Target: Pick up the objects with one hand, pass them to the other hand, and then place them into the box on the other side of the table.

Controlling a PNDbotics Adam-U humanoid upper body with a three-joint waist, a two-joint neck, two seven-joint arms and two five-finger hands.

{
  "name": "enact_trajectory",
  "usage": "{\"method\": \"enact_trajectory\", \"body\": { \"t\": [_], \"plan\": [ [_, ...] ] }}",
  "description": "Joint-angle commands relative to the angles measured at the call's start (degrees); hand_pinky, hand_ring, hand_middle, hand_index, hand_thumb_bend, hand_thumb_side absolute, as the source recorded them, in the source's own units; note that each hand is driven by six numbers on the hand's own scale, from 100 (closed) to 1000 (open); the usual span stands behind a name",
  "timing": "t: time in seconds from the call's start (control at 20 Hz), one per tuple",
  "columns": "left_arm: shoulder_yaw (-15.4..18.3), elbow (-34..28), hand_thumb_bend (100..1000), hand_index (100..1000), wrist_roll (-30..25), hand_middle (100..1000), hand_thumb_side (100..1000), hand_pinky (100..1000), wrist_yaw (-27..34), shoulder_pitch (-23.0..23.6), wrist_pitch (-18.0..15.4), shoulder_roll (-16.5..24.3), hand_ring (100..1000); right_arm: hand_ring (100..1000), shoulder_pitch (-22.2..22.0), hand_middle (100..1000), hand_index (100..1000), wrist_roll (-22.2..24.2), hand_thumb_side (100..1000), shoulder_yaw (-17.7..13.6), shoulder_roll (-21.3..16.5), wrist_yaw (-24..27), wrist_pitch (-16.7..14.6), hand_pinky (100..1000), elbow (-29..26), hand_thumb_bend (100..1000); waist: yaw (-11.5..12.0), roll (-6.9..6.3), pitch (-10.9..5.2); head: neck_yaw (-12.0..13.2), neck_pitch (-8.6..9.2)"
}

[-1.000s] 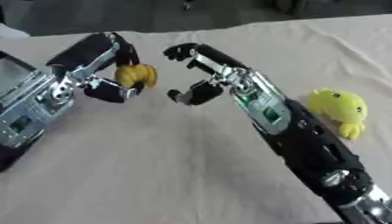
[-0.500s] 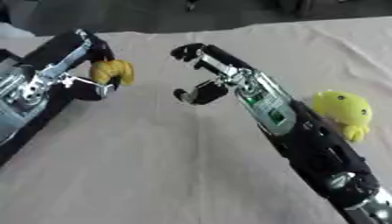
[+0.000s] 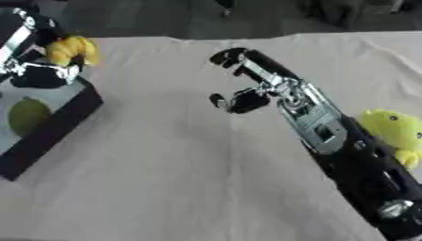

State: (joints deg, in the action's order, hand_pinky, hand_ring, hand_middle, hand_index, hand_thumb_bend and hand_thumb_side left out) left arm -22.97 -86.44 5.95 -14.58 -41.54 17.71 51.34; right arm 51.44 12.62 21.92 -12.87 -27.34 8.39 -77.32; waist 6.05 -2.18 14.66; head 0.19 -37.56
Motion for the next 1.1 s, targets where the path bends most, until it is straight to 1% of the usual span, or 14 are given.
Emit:
{"method": "enact_trajectory", "body": {
  "t": [0.05,0.1,0.15,0.4,0.65,0.8,0.9,1.0,1.05,1.1],
  "plan": [
    [2.16,2.56,194,470,1.45,427,100,666,-1.14,0.10,-0.50,2.58,505,863,1.32,805,843,-1.62,100,-0.55,-0.94,0.84,0.66,784,-1.26,203,-0.03,0.00,-0.82,1.13,0.80],
    [2.44,3.63,188,471,1.73,428,100,667,-1.46,0.33,-0.64,2.52,505,864,1.30,806,844,-2.02,100,-0.63,-0.98,1.18,0.95,784,-1.27,112,-0.05,0.03,-0.80,1.50,0.86],
    [2.69,4.75,191,472,1.93,429,100,667,-1.66,0.48,-0.75,2.42,506,865,1.27,808,847,-2.53,100,-0.74,-1.01,1.69,1.32,783,-1.28,100,-0.06,0.07,-0.78,1.95,0.93],
    [3.21,9.21,188,482,2.43,436,100,667,-3.07,0.51,-1.90,1.70,512,871,1.26,814,856,-4.20,100,-0.93,-1.36,4.08,2.48,786,-1.69,100,-0.21,0.34,-0.67,3.93,1.37],
    [4.07,13.24,181,513,3.41,460,100,673,-4.77,-0.13,-2.58,0.78,528,865,1.08,808,850,-4.52,100,-1.17,-1.60,4.24,2.34,782,-2.40,100,-0.36,0.64,-0.58,4.57,1.32],
    [4.60,15.44,245,566,4.09,502,100,697,-6.28,-0.38,-2.81,0.35,548,863,0.98,806,848,-4.78,100,-1.36,-1.69,4.19,2.32,781,-2.70,100,-0.34,0.68,-0.55,4.63,1.25],
    [4.77,16.44,313,623,4.21,551,100,731,-7.27,-0.38,-2.79,0.21,598,861,0.90,804,847,-4.93,100,-1.44,-1.74,4.17,2.38,781,-2.57,100,-0.35,0.71,-0.57,4.63,1.25],
    [4.71,17.43,388,699,3.22,627,100,782,-8.59,-0.41,-2.54,0.05,679,861,0.87,804,847,-4.92,100,-1.45,-1.77,4.13,2.38,781,-2.42,100,-0.40,0.73,-0.61,4.68,1.25],
    [4.71,17.85,448,759,2.70,698,203,823,-9.38,-0.48,-2.42,-0.04,745,861,0.87,804,846,-4.88,100,-1.45,-1.77,4.12,2.34,781,-2.40,100,-0.42,0.74,-0.63,4.66,1.22],
    [4.73,18.20,484,802,2.30,742,332,848,-10.28,-0.55,-2.31,-0.12,785,860,0.86,804,846,-4.86,100,-1.47,-1.78,4.13,2.32,781,-2.42,100,-0.43,0.76,-0.64,4.62,1.19]
  ]
}}
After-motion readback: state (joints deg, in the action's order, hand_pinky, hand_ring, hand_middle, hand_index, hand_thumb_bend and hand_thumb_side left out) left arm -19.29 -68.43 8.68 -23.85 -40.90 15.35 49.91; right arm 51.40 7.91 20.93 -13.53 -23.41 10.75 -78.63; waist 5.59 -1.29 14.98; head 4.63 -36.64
